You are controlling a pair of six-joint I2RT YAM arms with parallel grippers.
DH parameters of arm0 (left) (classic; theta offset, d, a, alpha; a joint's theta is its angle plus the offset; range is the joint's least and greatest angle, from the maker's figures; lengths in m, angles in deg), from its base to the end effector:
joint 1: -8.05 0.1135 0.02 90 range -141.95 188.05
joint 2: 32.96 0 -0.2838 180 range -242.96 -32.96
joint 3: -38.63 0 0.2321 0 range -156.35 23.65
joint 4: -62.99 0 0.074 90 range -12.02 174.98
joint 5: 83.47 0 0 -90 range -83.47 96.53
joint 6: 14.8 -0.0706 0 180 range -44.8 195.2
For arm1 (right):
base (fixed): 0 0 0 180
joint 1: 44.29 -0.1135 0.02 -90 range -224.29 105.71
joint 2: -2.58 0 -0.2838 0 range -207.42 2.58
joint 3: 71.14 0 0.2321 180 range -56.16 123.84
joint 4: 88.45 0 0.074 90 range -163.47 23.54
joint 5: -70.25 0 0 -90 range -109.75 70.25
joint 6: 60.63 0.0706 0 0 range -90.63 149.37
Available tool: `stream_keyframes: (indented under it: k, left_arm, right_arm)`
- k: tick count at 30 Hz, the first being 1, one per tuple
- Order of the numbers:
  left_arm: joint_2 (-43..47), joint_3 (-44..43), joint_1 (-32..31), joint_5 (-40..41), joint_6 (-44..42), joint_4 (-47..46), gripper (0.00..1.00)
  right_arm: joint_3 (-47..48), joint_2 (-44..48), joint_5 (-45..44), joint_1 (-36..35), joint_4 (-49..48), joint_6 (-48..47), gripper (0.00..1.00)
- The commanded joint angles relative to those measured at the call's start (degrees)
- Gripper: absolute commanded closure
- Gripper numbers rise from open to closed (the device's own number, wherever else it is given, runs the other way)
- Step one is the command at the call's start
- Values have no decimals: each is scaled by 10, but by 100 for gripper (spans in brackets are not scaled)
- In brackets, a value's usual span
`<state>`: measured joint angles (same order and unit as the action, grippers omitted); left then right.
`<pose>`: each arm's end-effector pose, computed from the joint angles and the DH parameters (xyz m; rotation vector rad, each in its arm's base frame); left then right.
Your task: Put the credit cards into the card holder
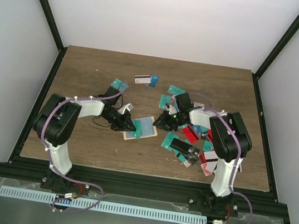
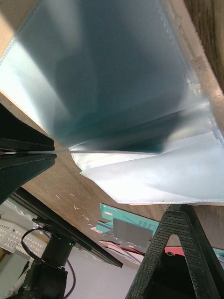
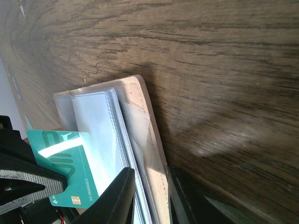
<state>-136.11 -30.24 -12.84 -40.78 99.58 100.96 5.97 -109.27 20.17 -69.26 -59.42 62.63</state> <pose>0.2744 -0.1603 0.1431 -0.1063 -2.8083 1.3021 0.3190 0.1985 0.1297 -0.0343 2.8416 1.2195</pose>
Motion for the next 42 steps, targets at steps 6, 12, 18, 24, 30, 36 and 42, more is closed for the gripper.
stream_keyframes:
  k: [6,12,18,24,30,36,42]
  left_arm:
    - [-1,6,2,-17,21,-55,96]
    - [-14,3,-1,-25,49,-100,96]
    - [-33,-5,-7,-21,64,-103,96]
    - [-34,7,-9,-19,124,-140,96]
    - [-33,22,-10,-1,187,-175,96]
    - [-45,24,-23,4,201,-192,96]
    - [-55,24,-37,10,210,-206,96]
  right_arm:
    - [3,-21,-20,2,28,-17,78]
    - [-10,-19,-13,1,20,-14,78]
    - [-14,-14,-9,1,19,-14,78]
    - [-31,-11,-3,1,5,-6,79]
    - [-52,-12,5,1,-9,-3,81]
    - [-61,-10,8,1,-13,-5,82]
    - [-70,-9,14,1,-17,-6,84]
